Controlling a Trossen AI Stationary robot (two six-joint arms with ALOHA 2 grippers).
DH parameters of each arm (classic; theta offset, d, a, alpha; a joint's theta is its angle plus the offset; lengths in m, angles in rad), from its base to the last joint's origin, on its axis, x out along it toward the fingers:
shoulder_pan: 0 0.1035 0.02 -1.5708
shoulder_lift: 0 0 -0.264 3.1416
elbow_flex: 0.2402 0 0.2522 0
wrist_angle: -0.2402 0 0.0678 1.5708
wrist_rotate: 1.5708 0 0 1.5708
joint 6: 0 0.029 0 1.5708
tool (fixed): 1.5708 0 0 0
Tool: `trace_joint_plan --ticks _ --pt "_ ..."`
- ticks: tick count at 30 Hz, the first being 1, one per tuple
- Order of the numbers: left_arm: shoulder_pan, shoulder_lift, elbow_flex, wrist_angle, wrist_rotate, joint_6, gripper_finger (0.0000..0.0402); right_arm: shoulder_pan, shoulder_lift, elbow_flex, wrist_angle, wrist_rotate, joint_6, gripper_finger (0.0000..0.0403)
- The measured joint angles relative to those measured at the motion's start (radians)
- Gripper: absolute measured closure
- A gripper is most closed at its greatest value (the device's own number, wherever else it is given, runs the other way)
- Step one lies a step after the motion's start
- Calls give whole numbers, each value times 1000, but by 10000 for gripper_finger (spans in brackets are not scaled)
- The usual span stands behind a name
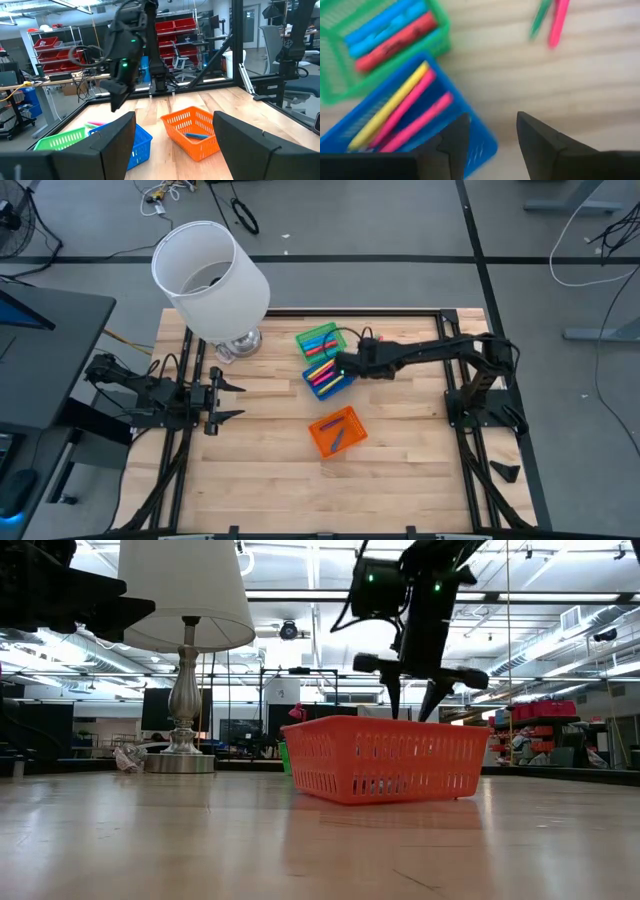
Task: Pick & Place Markers
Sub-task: Put the pink marker pen into the orange bin
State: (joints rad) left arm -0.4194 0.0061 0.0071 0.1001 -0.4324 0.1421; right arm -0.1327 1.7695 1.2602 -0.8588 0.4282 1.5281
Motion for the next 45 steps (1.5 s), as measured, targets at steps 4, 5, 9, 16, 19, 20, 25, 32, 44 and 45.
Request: trace_joint_plan --ticks 4,5,9,16,19,20,25,32,44,45 --pt "0 0 0 0 0 0 129 -74 0 0 0 13 -60 238" --pt "0 0 0 0 0 0 129 -92 0 0 0 19 -67 238" --pt "0 0 0 0 0 0 129 -156 0 0 1 28 -99 238" --pt "0 0 0 0 0 0 129 -249 0 -60 21 29 -104 238" --pt "0 0 0 0 0 0 129 -280 0 -102 46 28 -108 238" --pt "0 0 0 0 0 0 129 -288 0 -117 62 28 -108 238" --pt "0 0 0 0 0 0 129 -313 0 -176 134 25 -120 238" --pt "0 0 0 0 0 0 129 -342 15 -208 194 20 -160 238" --pt "0 0 0 0 0 0 129 -351 100 -208 238 -36 -212 238" --pt "0 0 0 0 0 0 129 -351 103 -206 238 -36 -212 238"
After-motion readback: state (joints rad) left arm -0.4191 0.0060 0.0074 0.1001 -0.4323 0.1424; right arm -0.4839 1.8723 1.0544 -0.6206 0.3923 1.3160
